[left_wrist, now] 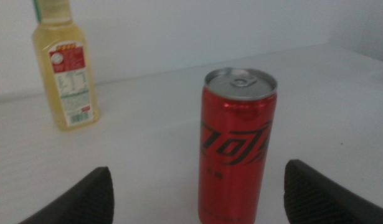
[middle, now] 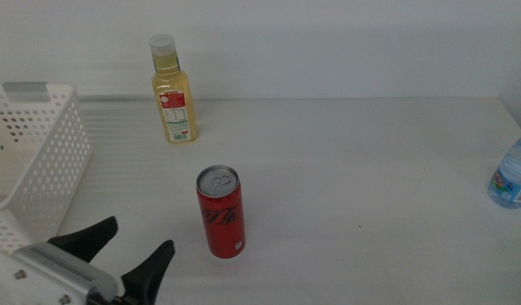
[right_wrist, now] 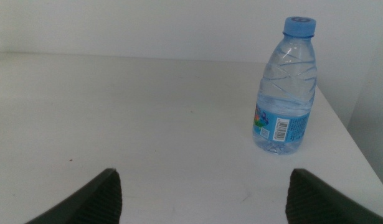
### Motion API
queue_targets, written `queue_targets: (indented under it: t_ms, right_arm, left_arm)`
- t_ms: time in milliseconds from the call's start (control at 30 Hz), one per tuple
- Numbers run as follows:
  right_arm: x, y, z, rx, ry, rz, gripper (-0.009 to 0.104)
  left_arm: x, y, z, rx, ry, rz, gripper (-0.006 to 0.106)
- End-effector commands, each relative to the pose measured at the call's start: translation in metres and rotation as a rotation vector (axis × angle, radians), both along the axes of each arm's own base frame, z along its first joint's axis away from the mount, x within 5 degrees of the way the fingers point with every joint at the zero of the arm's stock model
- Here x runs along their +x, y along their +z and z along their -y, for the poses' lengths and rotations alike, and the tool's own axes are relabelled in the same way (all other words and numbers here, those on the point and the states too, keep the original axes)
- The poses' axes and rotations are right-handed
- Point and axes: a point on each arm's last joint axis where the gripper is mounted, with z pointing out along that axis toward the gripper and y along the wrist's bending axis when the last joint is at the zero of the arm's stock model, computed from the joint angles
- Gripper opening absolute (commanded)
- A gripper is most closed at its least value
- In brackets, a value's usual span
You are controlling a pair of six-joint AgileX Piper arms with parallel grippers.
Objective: Use arms to grab the bottles and put them into the dustbin to the left of the table.
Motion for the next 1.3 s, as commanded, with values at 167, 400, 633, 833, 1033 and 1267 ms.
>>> queue_targets:
  t_ms: [167,400,633,833,1033,1267]
  right_arm:
    - [-0.001,0.011,0.000,-0.017,-0.004,0.107,0.079]
    - [-0.001,0.011,0.000,-0.017,-0.004,0.107,0.079]
    - [-0.001,0.011,0.000,-0.017,-0.004,0.107,0.079]
    - [-0.001,0.011,0.000,-0.017,-0.004,0.107,0.079]
    - [-0.001,0.011,0.000,-0.017,-0.004,0.107,0.079]
    - [-0.001,0.011,0.000,-0.017,-0.004,0.107,0.079]
  left_arm:
    - [0.007,-0.003,0.010,-0.061,-0.006,0.105,0.090]
    - [0.009,-0.013,0.012,-0.065,-0.006,0.028,0.090]
    - [0.009,-0.013,0.013,-0.065,-0.027,0.029,0.090]
    - [0.010,-0.013,0.011,-0.065,0.002,0.027,0.090]
    - [0.011,-0.014,0.014,-0.061,-0.015,0.021,0.090]
    - [0.029,-0.015,0.029,-0.095,-0.012,0.000,0.090]
